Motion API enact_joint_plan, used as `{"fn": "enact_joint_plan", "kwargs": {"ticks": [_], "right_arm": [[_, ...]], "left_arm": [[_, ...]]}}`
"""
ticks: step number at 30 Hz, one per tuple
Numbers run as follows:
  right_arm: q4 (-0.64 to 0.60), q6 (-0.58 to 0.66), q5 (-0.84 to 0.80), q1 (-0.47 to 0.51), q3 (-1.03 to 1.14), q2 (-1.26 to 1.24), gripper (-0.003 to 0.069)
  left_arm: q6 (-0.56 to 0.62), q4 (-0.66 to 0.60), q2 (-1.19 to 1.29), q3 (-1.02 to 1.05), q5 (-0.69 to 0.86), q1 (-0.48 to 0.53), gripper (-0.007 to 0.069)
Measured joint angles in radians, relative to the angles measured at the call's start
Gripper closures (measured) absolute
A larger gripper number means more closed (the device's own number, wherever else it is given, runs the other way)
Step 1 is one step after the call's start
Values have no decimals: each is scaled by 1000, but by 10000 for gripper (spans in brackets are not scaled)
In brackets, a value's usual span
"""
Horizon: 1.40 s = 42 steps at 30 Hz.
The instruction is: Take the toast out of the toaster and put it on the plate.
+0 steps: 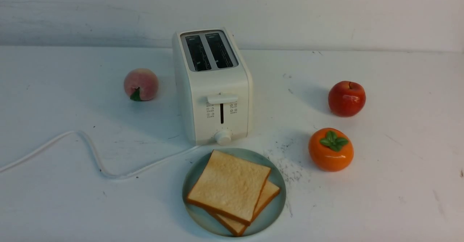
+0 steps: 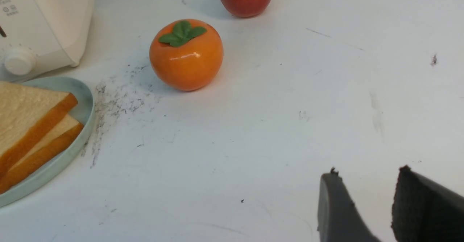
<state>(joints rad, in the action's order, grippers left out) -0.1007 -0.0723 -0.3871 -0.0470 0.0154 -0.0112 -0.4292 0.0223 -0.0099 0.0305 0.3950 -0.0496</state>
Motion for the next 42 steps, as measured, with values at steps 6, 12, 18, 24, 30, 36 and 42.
{"fn": "enact_joint_plan", "kwargs": {"ticks": [6,12,18,24,30,36,42], "right_arm": [[0,0,0,0,0,0,419],[0,0,0,0,0,0,419],[0,0,0,0,0,0,419],[0,0,0,0,0,0,419],[0,0,0,0,0,0,419],[0,0,0,0,0,0,419],[0,1,0,0,0,0,419]], "left_arm": [[0,0,0,0,0,0,539],[0,0,0,0,0,0,533],[0,0,0,0,0,0,529],[0,0,0,0,0,0,521],[0,1,0,0,0,0,515],[0,1,0,0,0,0,515],[0,2,0,0,0,0,509]]}}
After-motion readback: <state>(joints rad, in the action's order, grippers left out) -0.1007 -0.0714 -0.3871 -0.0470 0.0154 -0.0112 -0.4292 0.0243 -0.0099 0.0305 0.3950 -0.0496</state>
